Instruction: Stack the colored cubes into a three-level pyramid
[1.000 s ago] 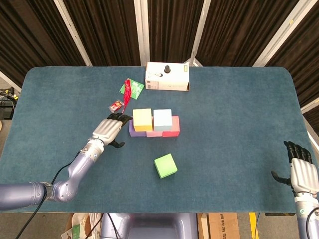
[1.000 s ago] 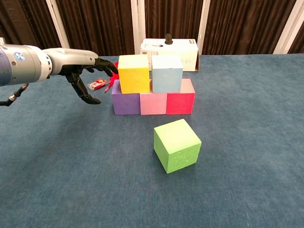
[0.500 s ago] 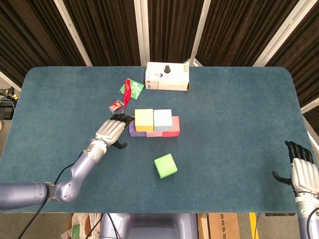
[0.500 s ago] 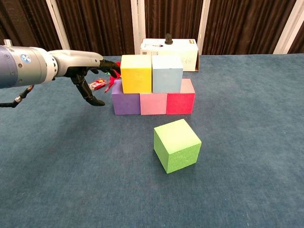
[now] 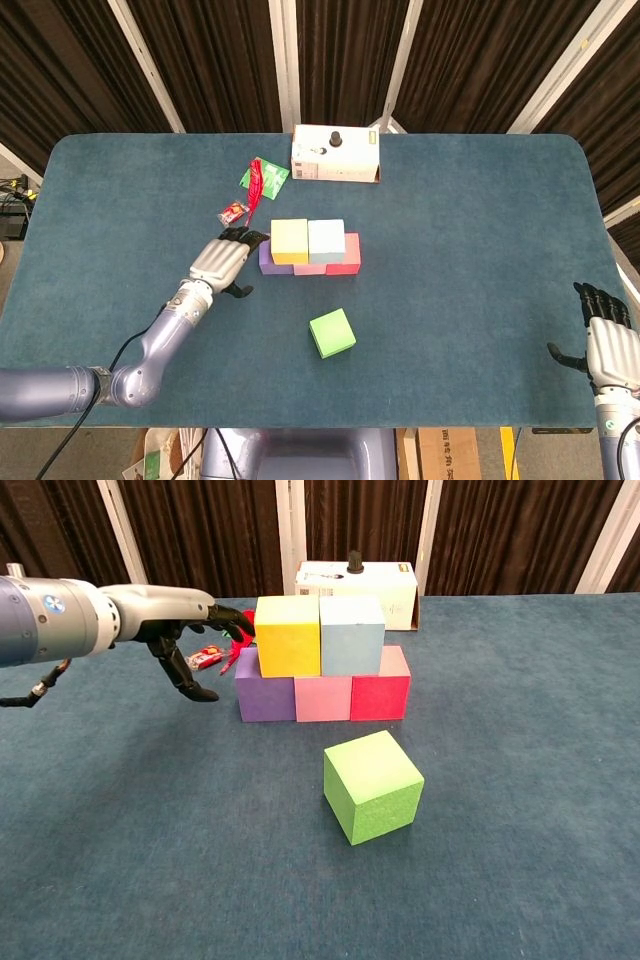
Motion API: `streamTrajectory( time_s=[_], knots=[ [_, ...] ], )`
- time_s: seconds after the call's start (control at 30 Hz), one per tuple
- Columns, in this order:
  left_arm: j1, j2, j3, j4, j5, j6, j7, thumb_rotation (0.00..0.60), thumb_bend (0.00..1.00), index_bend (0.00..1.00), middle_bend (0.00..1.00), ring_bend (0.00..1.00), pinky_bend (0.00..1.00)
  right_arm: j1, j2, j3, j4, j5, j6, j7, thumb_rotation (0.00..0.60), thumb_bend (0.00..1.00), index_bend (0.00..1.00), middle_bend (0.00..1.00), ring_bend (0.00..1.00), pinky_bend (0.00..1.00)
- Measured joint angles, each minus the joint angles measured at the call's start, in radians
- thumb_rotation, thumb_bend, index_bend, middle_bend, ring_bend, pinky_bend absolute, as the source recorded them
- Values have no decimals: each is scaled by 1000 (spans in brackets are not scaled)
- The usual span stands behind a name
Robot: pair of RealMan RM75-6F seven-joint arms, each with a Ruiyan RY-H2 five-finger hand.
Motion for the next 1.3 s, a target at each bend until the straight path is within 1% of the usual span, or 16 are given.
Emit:
streamTrajectory(
  time_s=[0.13,0.23,0.37,0.47,0.53,0.67,0.7,0.77,0.8,0.9,1.0,1.13,1.2,1.3],
  knots=[
    [8,19,1,-14,2,9,0,600,353,141,76,0,0,0,0,0,0,-1,1,-1,600,241,74,83,0,0],
    [21,50,-1,-39,7,21,-9,600,354,141,75,0,0,0,0,-1,3,-4,0,1,600,241,78,83,0,0],
    [53,101,-17,-86,40,45,-61,600,353,139,66,0,0,3,-2,-3,10,-17,-2,8,600,241,83,82,0,0],
    [98,145,-30,-131,115,79,-135,600,353,135,53,0,0,6,-2,-10,16,-50,-8,31,600,240,83,82,0,0],
    [143,176,-32,-158,203,119,-197,600,353,126,40,0,0,10,1,-19,20,-86,-15,64,600,241,83,82,0,0],
    [256,243,-14,-188,419,232,-325,600,353,119,31,0,0,19,10,-42,27,-185,-25,129,600,241,83,82,0,0],
    [300,265,-3,-191,489,278,-370,600,353,119,29,0,0,23,12,-48,29,-213,-27,141,600,241,83,82,0,0],
    [373,298,18,-193,587,356,-440,600,353,119,25,0,0,35,20,-64,32,-284,-31,168,600,241,83,83,0,0],
    [424,317,35,-190,645,411,-480,600,353,119,20,0,0,42,23,-70,32,-315,-34,180,600,241,83,83,0,0],
    [544,352,76,-163,760,543,-567,600,353,119,12,0,0,82,41,-92,23,-408,-59,216,600,241,83,82,0,0],
    [636,361,109,-114,837,653,-640,600,354,119,11,0,0,133,60,-108,-1,-455,-112,232,600,241,83,83,0,0],
    [724,344,132,-39,891,770,-698,600,354,119,11,0,0,191,72,-129,-49,-505,-183,243,600,241,83,83,0,0],
    [757,320,136,3,908,815,-717,600,354,119,11,0,0,210,67,-134,-62,-516,-203,243,600,242,83,82,0,0],
    [776,278,132,55,917,836,-724,600,354,119,11,0,0,236,49,-137,-75,-525,-230,224,600,241,83,83,0,0]
  ],
)
